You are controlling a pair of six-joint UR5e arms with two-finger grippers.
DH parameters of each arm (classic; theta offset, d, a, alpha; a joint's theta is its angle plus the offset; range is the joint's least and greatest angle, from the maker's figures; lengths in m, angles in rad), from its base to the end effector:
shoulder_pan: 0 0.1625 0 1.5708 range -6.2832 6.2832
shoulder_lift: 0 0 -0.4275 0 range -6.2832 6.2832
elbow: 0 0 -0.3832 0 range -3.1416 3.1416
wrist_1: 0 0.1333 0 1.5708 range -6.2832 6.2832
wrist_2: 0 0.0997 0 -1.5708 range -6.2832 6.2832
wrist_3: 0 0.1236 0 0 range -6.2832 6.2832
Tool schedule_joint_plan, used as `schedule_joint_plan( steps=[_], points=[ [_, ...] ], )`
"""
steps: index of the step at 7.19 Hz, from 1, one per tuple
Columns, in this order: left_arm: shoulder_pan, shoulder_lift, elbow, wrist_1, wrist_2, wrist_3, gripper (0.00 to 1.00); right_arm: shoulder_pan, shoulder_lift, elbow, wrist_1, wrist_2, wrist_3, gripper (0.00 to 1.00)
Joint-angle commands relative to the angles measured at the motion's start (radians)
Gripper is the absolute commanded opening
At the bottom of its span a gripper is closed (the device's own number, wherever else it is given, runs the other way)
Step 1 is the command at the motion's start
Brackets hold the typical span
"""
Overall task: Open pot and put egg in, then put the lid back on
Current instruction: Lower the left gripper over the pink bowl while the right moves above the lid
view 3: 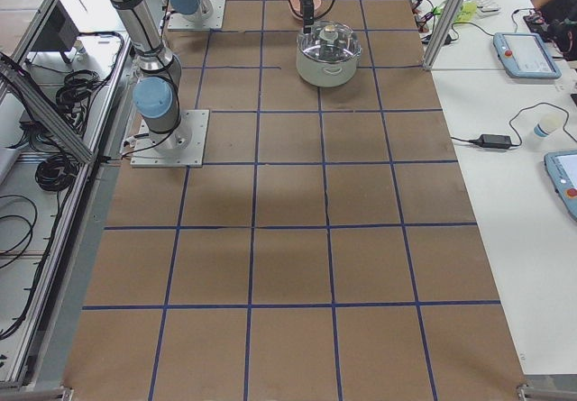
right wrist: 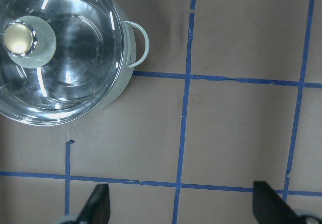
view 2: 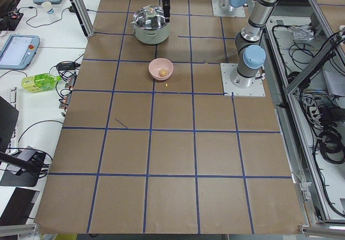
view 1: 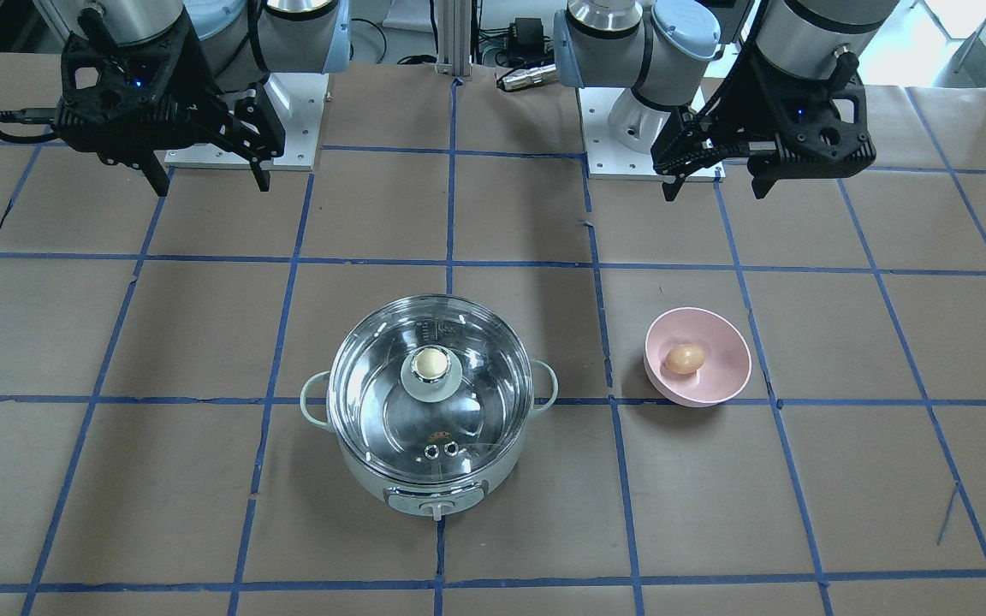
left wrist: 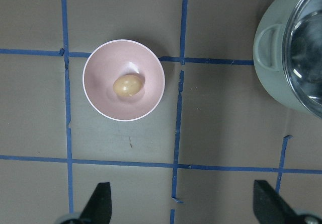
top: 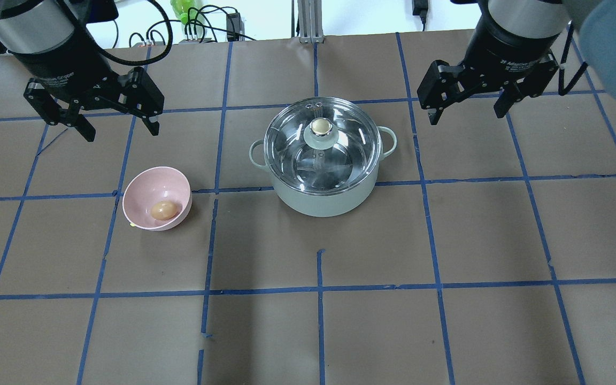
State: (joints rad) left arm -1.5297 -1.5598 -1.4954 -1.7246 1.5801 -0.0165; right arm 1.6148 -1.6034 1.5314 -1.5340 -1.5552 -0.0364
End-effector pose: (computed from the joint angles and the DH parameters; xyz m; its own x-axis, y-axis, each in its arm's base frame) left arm -0.1128 -0.4733 0.4930 -0.9983 -0.0569 -0.0104 -0.0575 0.9961 0.0672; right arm 0.1559 -0.4659 0.4973 -0.9966 -0.0808 -0.0143 -0.0803 0.9961 -0.0357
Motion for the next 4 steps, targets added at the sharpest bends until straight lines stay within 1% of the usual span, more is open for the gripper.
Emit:
schedule_joint_plan(
  steps=[1, 2, 3, 4],
  points=[
    [0.008, 0.001, -0.064, 0.002, 0.002, 0.067, 1.0, 0.003, 0.019, -0.011, 0.0, 0.003, -0.006, 1.0],
    [0.007, 0.01, -0.11, 0.007, 0.0, 0.142, 1.0, 0.008, 0.042, -0.025, -0.002, 0.016, -0.014, 1.0],
    [0.016, 0.004, -0.123, 0.042, 0.0, 0.221, 1.0, 0.034, 0.089, -0.054, -0.027, 0.067, -0.005, 0.99],
    [0.043, -0.005, -0.144, 0.101, 0.0, 0.242, 1.0, 0.063, 0.153, -0.075, -0.075, 0.073, 0.0, 0.99]
  ],
)
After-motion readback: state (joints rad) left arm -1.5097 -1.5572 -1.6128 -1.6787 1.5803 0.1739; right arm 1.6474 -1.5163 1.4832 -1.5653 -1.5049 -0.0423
